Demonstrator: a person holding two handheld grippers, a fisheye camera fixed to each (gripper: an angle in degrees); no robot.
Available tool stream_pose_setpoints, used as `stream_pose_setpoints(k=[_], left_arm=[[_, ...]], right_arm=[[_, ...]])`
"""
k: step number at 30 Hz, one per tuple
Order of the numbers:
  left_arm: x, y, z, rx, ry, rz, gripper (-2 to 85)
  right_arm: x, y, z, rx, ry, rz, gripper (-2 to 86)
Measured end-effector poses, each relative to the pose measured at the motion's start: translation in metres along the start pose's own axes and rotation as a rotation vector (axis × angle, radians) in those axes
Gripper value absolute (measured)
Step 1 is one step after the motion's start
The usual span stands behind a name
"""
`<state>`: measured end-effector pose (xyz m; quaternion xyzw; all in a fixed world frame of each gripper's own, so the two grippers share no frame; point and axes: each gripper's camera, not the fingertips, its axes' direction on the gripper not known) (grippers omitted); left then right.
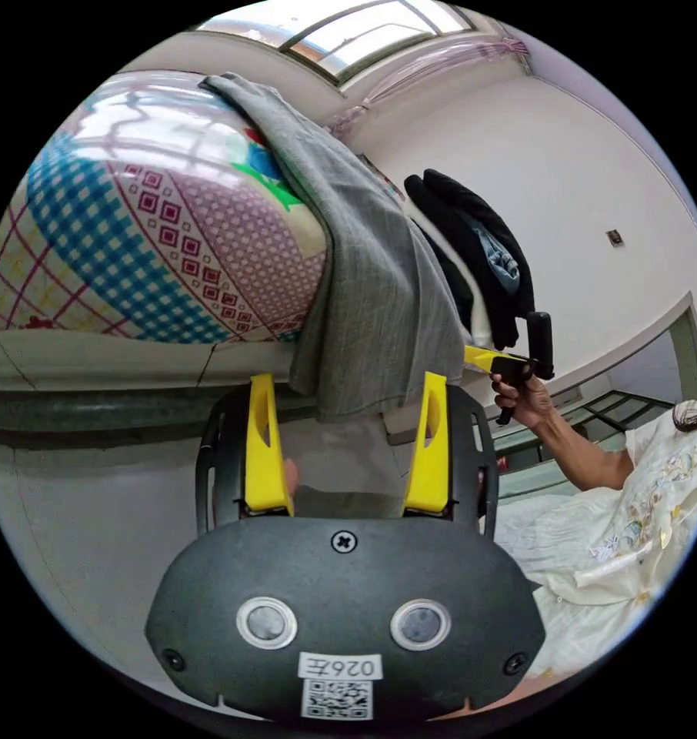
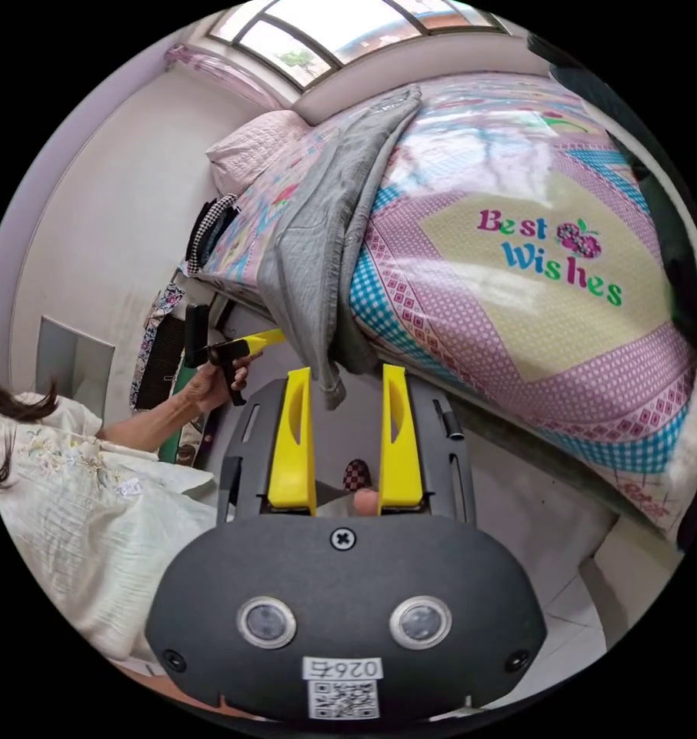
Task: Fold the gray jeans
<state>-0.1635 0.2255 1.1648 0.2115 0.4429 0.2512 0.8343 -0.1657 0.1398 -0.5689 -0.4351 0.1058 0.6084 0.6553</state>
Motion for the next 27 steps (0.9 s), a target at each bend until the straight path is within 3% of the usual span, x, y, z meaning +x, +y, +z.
stream_pose_setpoints(k=[7, 10, 11, 12, 15, 17, 22, 27], left_arm=[[-0.031, -0.029, 0.006, -0.042, 0.179, 0.012, 21.7], [-0.051, -0.033, 0.0, -0.077, 0.273, -0.011, 8.9], [-0.059, -0.034, -0.002, -0.119, 0.402, -0.012, 2.0], [-0.068, -0.033, -0.005, -0.144, 0.548, -0.044, 1.1], [-0.079, -0.027, -0.03, -0.124, 0.673, -0.067, 0.0], [-0.081, -0.025, -0.047, -0.11, 0.669, -0.071, -0.2], [-0.09, -0.027, -0.075, -0.095, 0.748, -0.109, -0.5], [-0.093, -0.035, -0.096, -0.099, 0.812, -0.129, -0.5]], right_arm=[[0.016, -0.027, 0.031, -0.041, -0.11, -0.067, 11.7], [0.03, -0.034, 0.043, -0.059, -0.163, -0.042, 10.3], [0.033, -0.035, 0.045, -0.061, -0.173, -0.036, 8.5], [0.037, -0.035, 0.048, -0.067, -0.206, -0.036, 4.8], [0.046, -0.032, 0.041, -0.079, -0.368, -0.041, 1.5], [0.049, -0.028, 0.031, -0.073, -0.406, -0.046, 2.9], [0.073, -0.026, 0.025, -0.071, -0.402, -0.003, 16.3], [0.088, -0.035, 0.044, -0.054, -0.504, 0.011, 19.4]])
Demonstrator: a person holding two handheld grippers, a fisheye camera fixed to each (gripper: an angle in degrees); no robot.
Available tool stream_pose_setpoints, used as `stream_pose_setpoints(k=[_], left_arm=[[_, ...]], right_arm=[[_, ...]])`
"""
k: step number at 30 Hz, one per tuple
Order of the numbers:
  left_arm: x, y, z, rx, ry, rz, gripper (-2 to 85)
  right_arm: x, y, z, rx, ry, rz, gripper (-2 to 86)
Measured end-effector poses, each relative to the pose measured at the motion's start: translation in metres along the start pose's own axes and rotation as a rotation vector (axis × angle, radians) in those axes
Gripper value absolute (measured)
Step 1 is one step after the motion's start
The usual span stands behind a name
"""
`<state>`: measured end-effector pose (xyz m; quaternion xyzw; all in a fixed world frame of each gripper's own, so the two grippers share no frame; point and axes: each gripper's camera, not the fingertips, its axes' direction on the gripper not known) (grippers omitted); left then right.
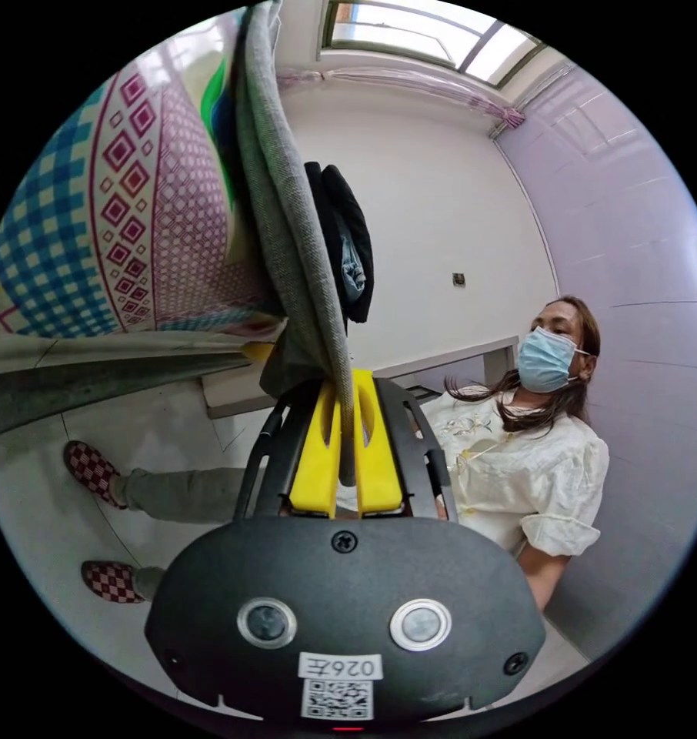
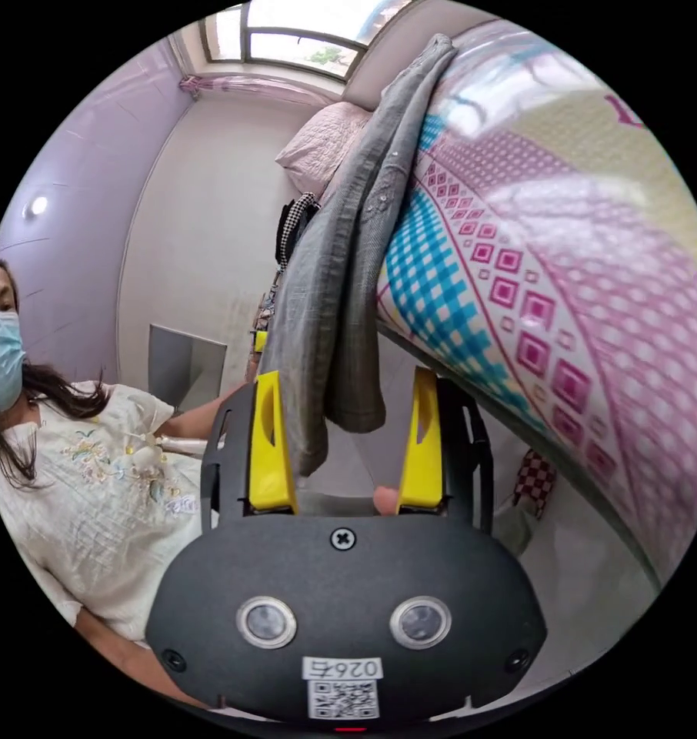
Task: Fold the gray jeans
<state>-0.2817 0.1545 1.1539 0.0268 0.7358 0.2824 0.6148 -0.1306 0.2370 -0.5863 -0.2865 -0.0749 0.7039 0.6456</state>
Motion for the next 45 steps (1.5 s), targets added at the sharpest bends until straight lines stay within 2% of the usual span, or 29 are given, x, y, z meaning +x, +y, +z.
stream_pose_setpoints(k=[2, 4, 7, 10, 16, 24, 31, 35, 38, 40, 44, 45], left_arm=[[0.005, -0.001, -0.006, 0.0, 0.015, -0.005, -0.5], [0.01, -0.001, -0.012, -0.015, -0.018, -0.022, -0.4], [0.02, -0.001, -0.019, -0.045, -0.079, -0.046, 0.0], [0.028, -0.001, -0.017, -0.099, -0.17, -0.056, 1.2], [0.027, 0.011, -0.022, -0.055, -0.231, -0.014, 9.8], [0.014, 0.048, -0.05, 0.2, -0.274, 0.022, 27.7], [0.011, 0.05, -0.057, 0.254, -0.139, 0.062, 29.2], [0.011, 0.044, -0.052, 0.263, 0.044, 0.121, 27.9], [0.021, 0.047, -0.055, 0.34, 0.179, 0.185, 25.9], [0.029, 0.049, -0.059, 0.374, 0.188, 0.208, 26.0], [0.03, 0.056, -0.076, 0.406, 0.068, 0.166, 27.9], [0.026, 0.059, -0.08, 0.426, 0.103, 0.162, 27.8]], right_arm=[[0.007, -0.004, 0.006, -0.004, -0.03, -0.008, 15.6], [0.013, -0.003, 0.001, 0.005, -0.183, -0.053, 4.8], [0.011, 0.011, -0.023, 0.041, -0.224, -0.072, -0.2], [0.008, 0.024, -0.054, 0.085, -0.226, -0.07, -1.0], [0.006, 0.025, -0.086, 0.061, -0.189, -0.009, -1.3], [-0.012, 0.015, -0.126, 0.061, -0.224, -0.009, -1.4], [-0.032, -0.004, -0.162, 0.084, -0.315, -0.047, -1.5], [-0.04, -0.015, -0.175, 0.111, -0.377, -0.044, -1.5], [-0.045, -0.023, -0.186, 0.136, -0.42, -0.036, -1.5], [-0.047, -0.028, -0.194, 0.161, -0.456, -0.023, -1.5], [-0.054, -0.039, -0.205, 0.194, -0.504, -0.006, -1.5], [-0.06, -0.045, -0.208, 0.194, -0.507, -0.005, -1.5]])
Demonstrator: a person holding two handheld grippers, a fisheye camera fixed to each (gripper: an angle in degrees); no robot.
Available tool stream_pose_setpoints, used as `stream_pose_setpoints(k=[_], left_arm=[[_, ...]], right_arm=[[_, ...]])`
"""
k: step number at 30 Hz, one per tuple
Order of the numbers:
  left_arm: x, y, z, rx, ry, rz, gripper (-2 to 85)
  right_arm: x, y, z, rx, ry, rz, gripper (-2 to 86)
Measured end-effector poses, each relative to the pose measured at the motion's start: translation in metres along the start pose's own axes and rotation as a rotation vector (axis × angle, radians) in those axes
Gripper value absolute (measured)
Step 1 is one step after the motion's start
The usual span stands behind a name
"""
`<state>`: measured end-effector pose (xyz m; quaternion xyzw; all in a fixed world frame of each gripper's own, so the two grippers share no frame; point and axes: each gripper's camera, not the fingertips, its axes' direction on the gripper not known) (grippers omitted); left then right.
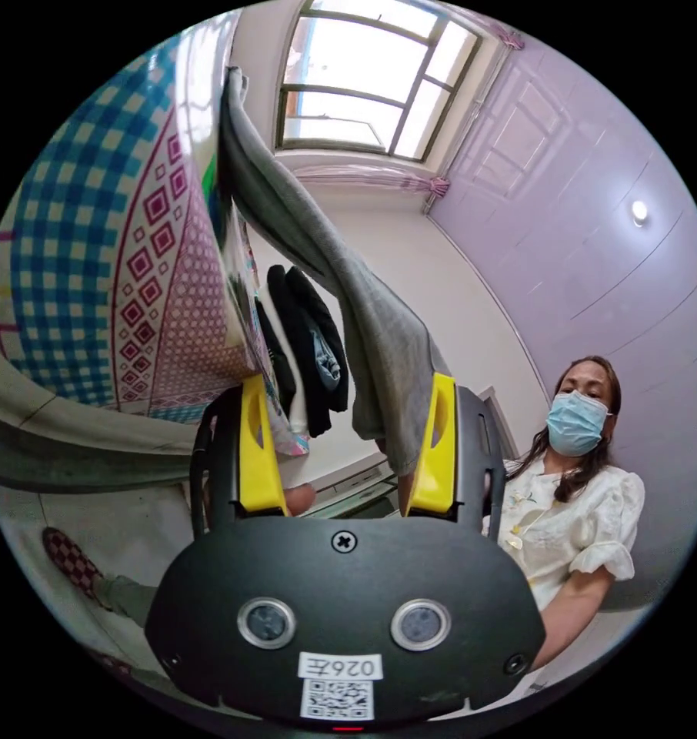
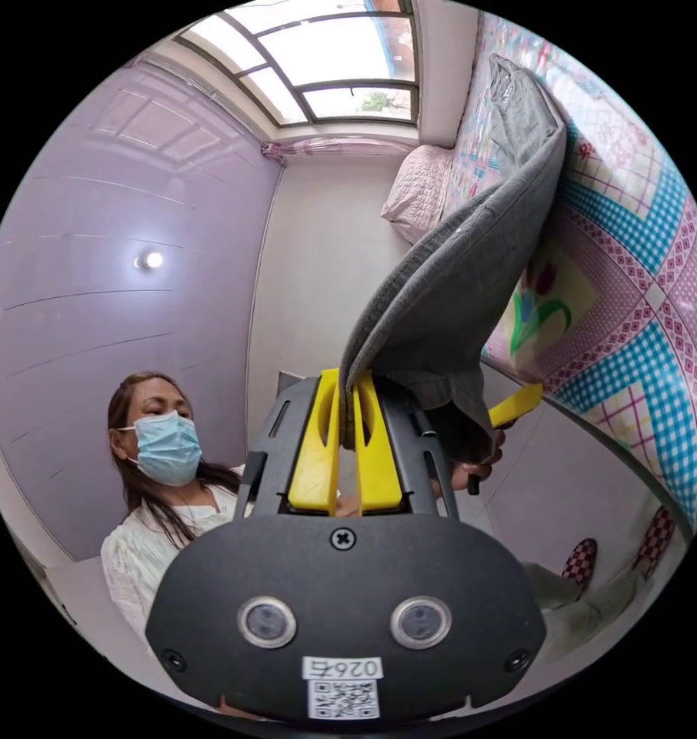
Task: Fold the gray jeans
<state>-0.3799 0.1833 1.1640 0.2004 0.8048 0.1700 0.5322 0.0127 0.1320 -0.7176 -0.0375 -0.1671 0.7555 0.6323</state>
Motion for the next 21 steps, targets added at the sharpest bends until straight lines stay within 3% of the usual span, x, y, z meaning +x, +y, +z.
stream_pose_setpoints(k=[5, 9, 13, 21], left_arm=[[0.001, 0.004, 0.005, 0.072, 0.108, 0.01, 28.3], [0.014, -0.001, 0.022, 0.135, 0.369, 0.068, 26.8], [0.034, -0.006, 0.023, 0.165, 0.504, 0.122, 15.9], [0.066, -0.006, 0.012, -0.003, 0.238, 0.03, 7.8]], right_arm=[[-0.022, -0.028, 0.017, -0.003, 0.013, 0.011, -1.5], [-0.021, -0.041, 0.038, 0.047, -0.057, 0.066, -1.5], [-0.015, -0.04, 0.049, 0.058, -0.051, 0.082, -1.5], [0.022, 0.01, 0.03, 0.099, 0.136, 0.132, -1.5]])
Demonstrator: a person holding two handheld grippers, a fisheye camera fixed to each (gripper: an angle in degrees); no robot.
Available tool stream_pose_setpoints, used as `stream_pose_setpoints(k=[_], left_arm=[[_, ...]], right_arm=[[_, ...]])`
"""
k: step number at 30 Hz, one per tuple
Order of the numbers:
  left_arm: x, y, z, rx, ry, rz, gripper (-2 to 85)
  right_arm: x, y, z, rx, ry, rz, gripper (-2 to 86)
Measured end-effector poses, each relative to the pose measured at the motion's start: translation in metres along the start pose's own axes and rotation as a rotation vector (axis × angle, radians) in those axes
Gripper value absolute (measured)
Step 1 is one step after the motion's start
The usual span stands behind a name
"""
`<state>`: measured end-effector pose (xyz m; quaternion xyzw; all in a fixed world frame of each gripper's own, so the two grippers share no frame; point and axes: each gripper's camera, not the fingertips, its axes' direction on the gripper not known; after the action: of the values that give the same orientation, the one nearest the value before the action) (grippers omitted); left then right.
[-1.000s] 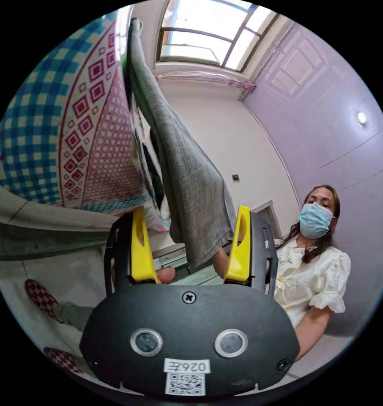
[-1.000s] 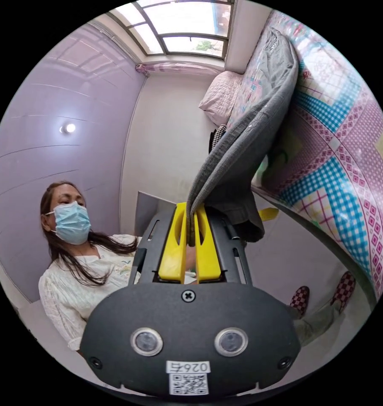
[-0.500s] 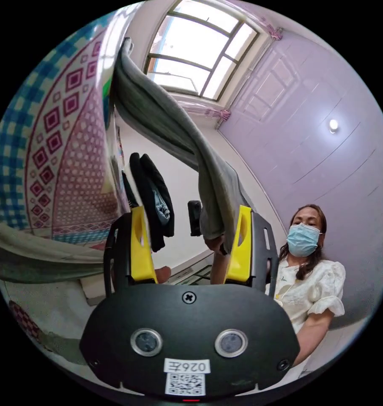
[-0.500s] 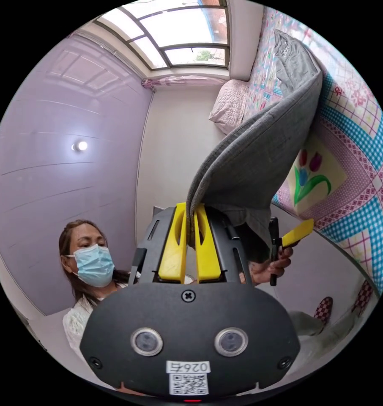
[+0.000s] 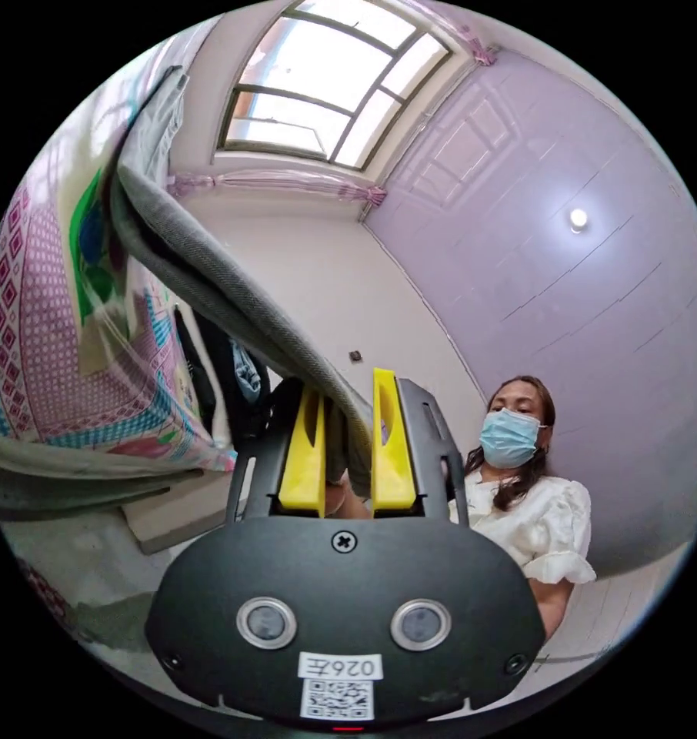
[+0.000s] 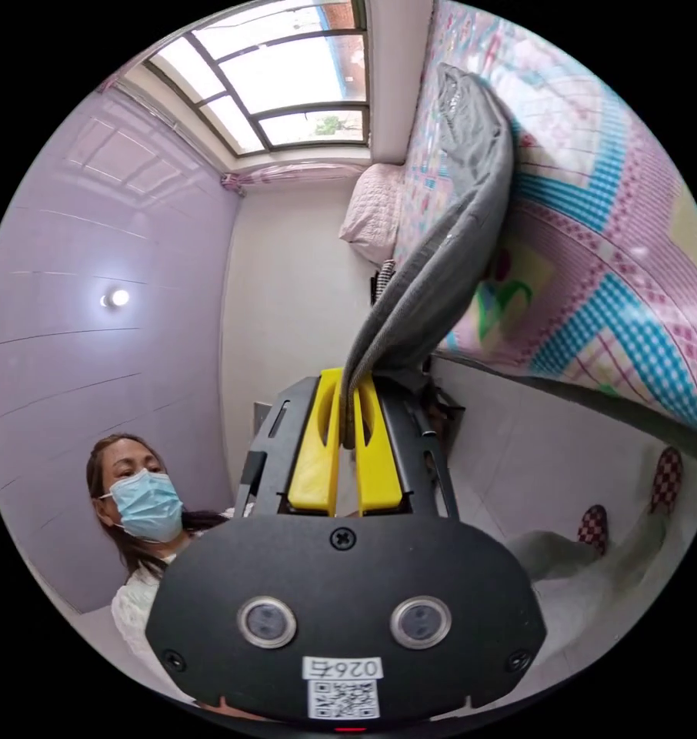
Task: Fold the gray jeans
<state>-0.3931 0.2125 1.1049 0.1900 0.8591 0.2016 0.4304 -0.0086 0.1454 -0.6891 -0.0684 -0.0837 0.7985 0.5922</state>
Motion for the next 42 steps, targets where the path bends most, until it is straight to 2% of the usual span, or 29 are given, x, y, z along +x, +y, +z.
stream_pose_setpoints(k=[5, 9, 14, 17, 21, 23, 26, 28, 31, 36, 42], left_arm=[[-0.018, 0.016, 0.002, -0.066, -0.129, -0.225, 2.0], [-0.034, 0.043, -0.002, -0.075, -0.178, -0.348, 0.7], [-0.036, 0.068, -0.007, -0.067, -0.213, -0.398, 2.4], [-0.035, 0.08, -0.012, -0.1, -0.375, -0.438, 7.8], [-0.013, 0.105, -0.02, -0.147, -0.481, -0.472, 8.2], [0.007, 0.117, -0.022, -0.143, -0.503, -0.46, 7.6], [0.046, 0.117, -0.012, -0.14, -0.616, -0.381, 7.3], [0.061, 0.1, 0.003, -0.162, -0.669, -0.318, 7.9], [0.067, 0.054, 0.043, -0.238, -0.755, -0.21, 8.5], [0.028, -0.025, 0.11, -0.342, -0.867, -0.179, 9.9], [0.002, -0.036, 0.156, -0.36, -0.867, -0.222, 10.9]], right_arm=[[0.04, 0.037, 0.015, 0.002, 0.172, 0.046, -1.4], [0.074, 0.062, 0.039, -0.008, 0.294, 0.095, -1.4], [0.099, 0.092, 0.086, -0.036, 0.3, 0.124, -0.9], [0.124, 0.107, 0.112, -0.068, 0.442, 0.157, 0.9], [0.143, 0.135, 0.135, -0.094, 0.623, 0.213, 3.4], [0.132, 0.146, 0.147, -0.104, 0.732, 0.171, 4.0], [0.086, 0.154, 0.169, -0.014, 0.865, -0.003, 4.2], [0.05, 0.141, 0.194, 0.042, 0.941, -0.158, 3.6], [0.033, 0.097, 0.233, 0.013, 0.983, -0.283, 3.0], [0.062, 0.016, 0.281, -0.091, 1.003, -0.299, 3.5], [0.084, -0.023, 0.303, -0.119, 0.981, -0.275, 4.5]])
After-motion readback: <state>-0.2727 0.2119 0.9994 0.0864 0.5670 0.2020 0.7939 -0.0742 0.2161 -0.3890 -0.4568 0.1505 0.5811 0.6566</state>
